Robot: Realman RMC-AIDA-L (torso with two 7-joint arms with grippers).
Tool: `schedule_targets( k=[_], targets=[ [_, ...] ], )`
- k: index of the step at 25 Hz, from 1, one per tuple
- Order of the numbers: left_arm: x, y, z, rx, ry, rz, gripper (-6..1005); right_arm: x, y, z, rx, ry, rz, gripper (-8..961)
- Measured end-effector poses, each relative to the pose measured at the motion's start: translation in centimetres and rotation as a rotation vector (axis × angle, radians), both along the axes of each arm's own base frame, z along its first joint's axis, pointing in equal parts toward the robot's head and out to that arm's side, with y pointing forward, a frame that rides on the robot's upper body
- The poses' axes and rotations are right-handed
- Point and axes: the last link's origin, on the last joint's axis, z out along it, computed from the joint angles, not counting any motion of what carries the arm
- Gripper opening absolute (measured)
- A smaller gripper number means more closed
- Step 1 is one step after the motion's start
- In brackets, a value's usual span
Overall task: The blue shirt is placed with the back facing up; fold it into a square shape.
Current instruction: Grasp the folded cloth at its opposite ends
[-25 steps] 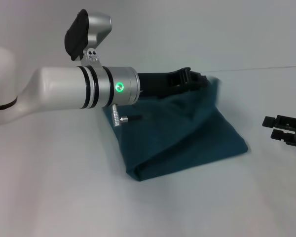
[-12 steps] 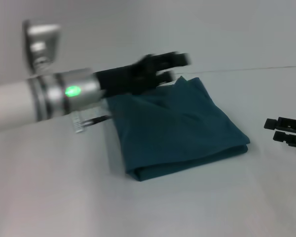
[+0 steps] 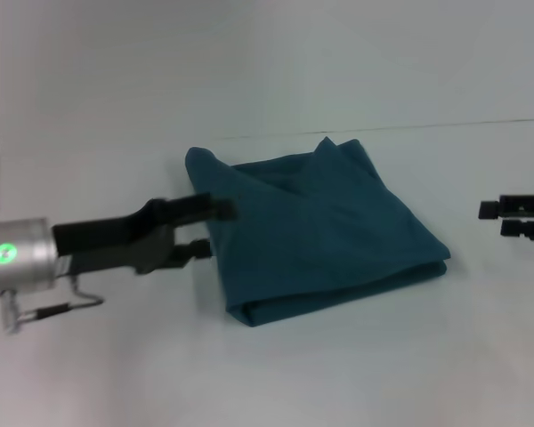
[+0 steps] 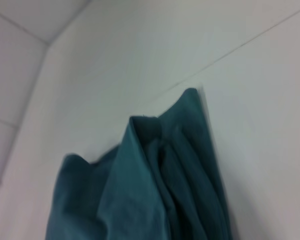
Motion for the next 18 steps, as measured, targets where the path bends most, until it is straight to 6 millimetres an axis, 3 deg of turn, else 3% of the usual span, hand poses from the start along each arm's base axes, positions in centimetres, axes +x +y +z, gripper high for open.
schedule_targets(
  k=[5,9,14,18],
  targets=[
    [-2.4,-1.4,1.1,0.013,0.047,0.019,885,-3.2,3.3,1.1,-0.039,-0.087,0.037,699],
    [-3.1,-2.2,1.5,0.013,0.056,0.016,891,-6.1,6.1,0.6,-0.047,-0.168,0.052,699],
    [-3.9,-2.8,1.8,0.018,0.051,0.031,888,-8.8,8.5,-2.0,-0.059,-0.273,0.074,699],
    [-4.1,-2.9,2.1,0.031,0.041,0.038,888,-9.9,9.1,-4.8,-0.09,-0.317,0.086,699]
  ],
)
